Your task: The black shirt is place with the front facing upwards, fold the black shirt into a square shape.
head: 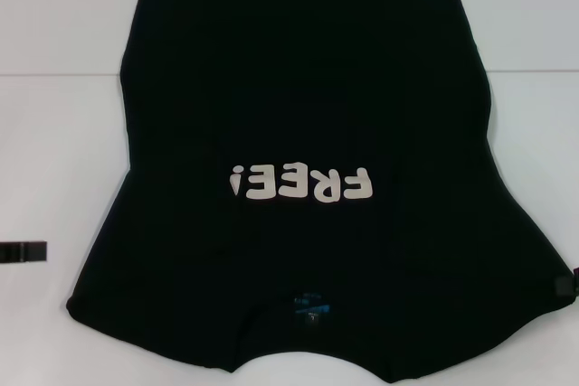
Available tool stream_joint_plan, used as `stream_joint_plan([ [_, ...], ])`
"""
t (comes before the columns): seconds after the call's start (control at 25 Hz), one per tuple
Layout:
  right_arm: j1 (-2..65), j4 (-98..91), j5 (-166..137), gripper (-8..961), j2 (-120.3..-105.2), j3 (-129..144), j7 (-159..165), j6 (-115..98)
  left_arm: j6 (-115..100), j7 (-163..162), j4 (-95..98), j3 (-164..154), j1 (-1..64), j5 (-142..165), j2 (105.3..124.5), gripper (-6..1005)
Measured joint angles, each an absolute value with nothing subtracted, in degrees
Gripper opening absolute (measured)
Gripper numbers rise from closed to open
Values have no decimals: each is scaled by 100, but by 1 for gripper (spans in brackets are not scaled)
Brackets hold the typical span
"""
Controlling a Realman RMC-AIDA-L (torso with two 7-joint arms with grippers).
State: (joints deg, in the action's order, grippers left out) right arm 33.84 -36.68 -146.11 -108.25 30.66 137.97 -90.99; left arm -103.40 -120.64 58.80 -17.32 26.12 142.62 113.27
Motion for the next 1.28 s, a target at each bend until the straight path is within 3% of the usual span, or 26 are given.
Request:
stream_joint_plan([
  [0.28,3366,-3655,-14624,16,-10882,3084,13631,-9067,-10131,-12484,5390,-2220,2807,14546,11337,487],
  [0.72,3311,-3657,-14636,16,-10886,3073,13448,-9035,-9889,-13193,4992,-2643,3305,15145,11200,533],
  [1.28,3295,-3647,-14643,17,-10927,3101,13387,-8982,-9079,-13372,4705,-3080,3437,15458,11234,611],
])
